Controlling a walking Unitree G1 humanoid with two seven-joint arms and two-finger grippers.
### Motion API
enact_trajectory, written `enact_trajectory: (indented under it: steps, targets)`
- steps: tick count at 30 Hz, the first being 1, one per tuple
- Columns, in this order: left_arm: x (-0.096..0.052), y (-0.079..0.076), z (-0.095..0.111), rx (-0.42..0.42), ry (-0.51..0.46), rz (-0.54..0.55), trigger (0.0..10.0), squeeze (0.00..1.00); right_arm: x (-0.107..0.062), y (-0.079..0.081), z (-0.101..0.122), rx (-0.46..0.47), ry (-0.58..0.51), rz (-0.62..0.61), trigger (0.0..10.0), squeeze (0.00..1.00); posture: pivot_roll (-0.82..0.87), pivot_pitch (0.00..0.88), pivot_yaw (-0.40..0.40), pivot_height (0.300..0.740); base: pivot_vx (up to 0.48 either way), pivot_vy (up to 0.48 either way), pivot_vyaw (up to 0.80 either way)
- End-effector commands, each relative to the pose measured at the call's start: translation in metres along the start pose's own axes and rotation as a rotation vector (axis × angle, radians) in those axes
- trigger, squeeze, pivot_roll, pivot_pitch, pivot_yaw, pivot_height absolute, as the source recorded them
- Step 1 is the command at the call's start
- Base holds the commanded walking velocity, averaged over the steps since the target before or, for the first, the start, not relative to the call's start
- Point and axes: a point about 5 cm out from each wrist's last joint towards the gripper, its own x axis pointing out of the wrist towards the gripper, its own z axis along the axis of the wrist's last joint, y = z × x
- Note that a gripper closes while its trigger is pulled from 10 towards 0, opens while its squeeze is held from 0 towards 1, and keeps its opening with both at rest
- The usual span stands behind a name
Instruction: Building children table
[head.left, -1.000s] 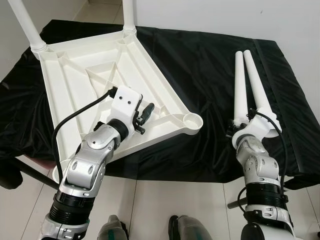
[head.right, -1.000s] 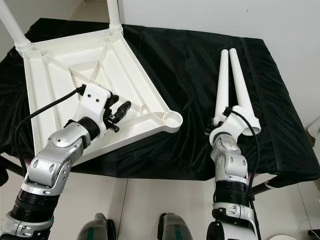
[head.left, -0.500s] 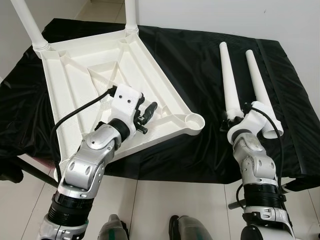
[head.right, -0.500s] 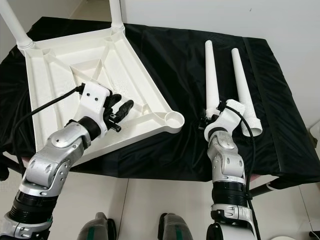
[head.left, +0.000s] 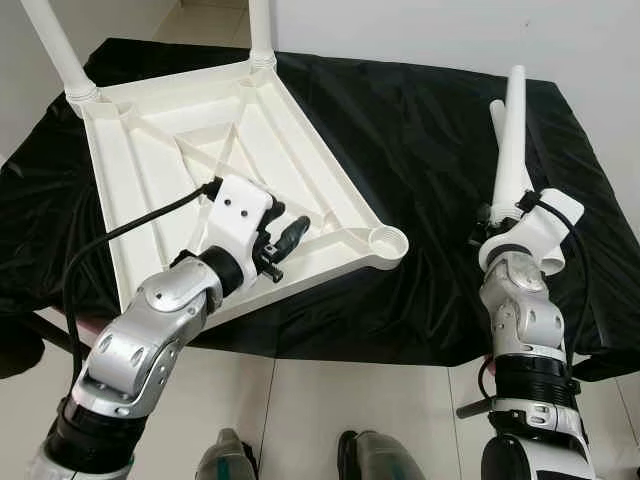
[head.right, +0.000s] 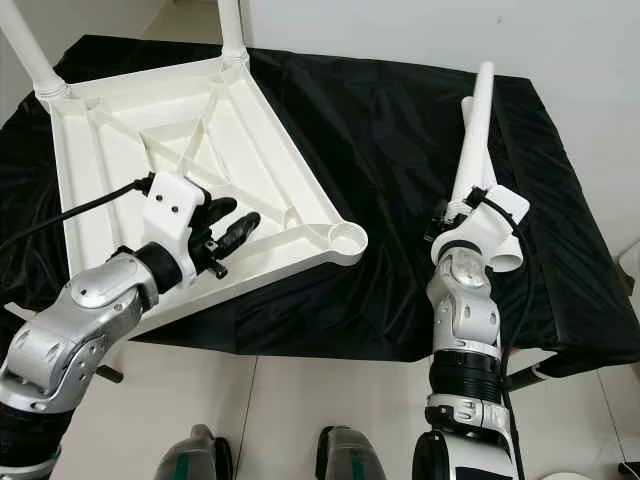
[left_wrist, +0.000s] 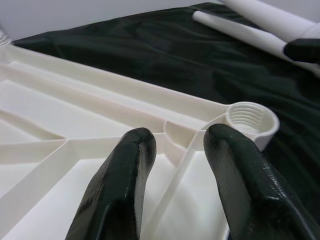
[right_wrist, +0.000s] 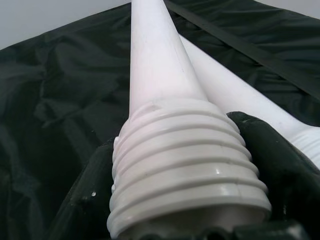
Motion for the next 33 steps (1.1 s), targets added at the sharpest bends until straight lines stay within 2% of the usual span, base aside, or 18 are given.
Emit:
enact_trajectory:
  steps: [1, 8, 13, 18, 20, 26, 27, 31, 33]
  targets:
    - [-0.007, -0.024, 0.002, 0.0, 0.004, -0.422, 10.0, 0.0, 0.001, -0.002, 0.006, 0.019, -0.018, -0.033, 10.0, 0.0, -0.07, 0.052, -0.014, 0.74, 0.0, 0.0, 0.0]
    - [-0.014, -0.023, 0.003, 0.013, 0.034, -0.475, 10.0, 0.0, -0.001, 0.003, 0.006, 0.106, 0.05, -0.046, 10.0, 0.0, -0.07, 0.048, -0.011, 0.74, 0.0, 0.0, 0.0]
    - [-0.015, -0.02, 0.005, 0.025, 0.041, -0.471, 10.0, 0.0, -0.008, 0.019, 0.01, 0.207, 0.117, -0.028, 10.0, 0.0, -0.08, 0.051, -0.004, 0.74, 0.0, 0.0, 0.0]
    - [-0.015, -0.02, 0.005, 0.026, 0.041, -0.471, 10.0, 0.0, -0.009, 0.022, 0.012, 0.214, 0.12, -0.02, 10.0, 0.0, -0.08, 0.051, -0.004, 0.74, 0.0, 0.0, 0.0]
    - [-0.015, -0.02, 0.006, 0.026, 0.042, -0.47, 10.0, 0.0, -0.013, 0.031, 0.013, 0.25, 0.139, 0.012, 10.0, 0.0, -0.07, 0.057, -0.004, 0.74, 0.0, 0.0, 0.0]
    - [-0.016, -0.02, 0.006, 0.027, 0.044, -0.468, 10.0, 0.0, -0.016, 0.037, 0.014, 0.272, 0.16, 0.027, 10.0, 0.0, -0.07, 0.057, -0.004, 0.74, 0.0, 0.0, 0.0]
    - [-0.017, -0.019, 0.008, 0.031, 0.045, -0.462, 10.0, 0.0, -0.022, 0.044, 0.007, 0.297, 0.223, 0.035, 10.0, 0.0, -0.07, 0.069, -0.002, 0.74, 0.0, 0.0, 0.0]
    - [-0.018, -0.018, 0.008, 0.033, 0.046, -0.46, 10.0, 0.0, -0.024, 0.046, 0.004, 0.303, 0.251, 0.037, 10.0, 0.0, -0.07, 0.069, -0.002, 0.74, 0.0, 0.0, 0.0]
    - [-0.019, -0.017, 0.009, 0.033, 0.046, -0.457, 10.0, 0.0, -0.028, 0.051, -0.004, 0.27, 0.312, 0.065, 10.0, 0.0, -0.07, 0.07, 0.0, 0.74, 0.0, 0.0, 0.0]
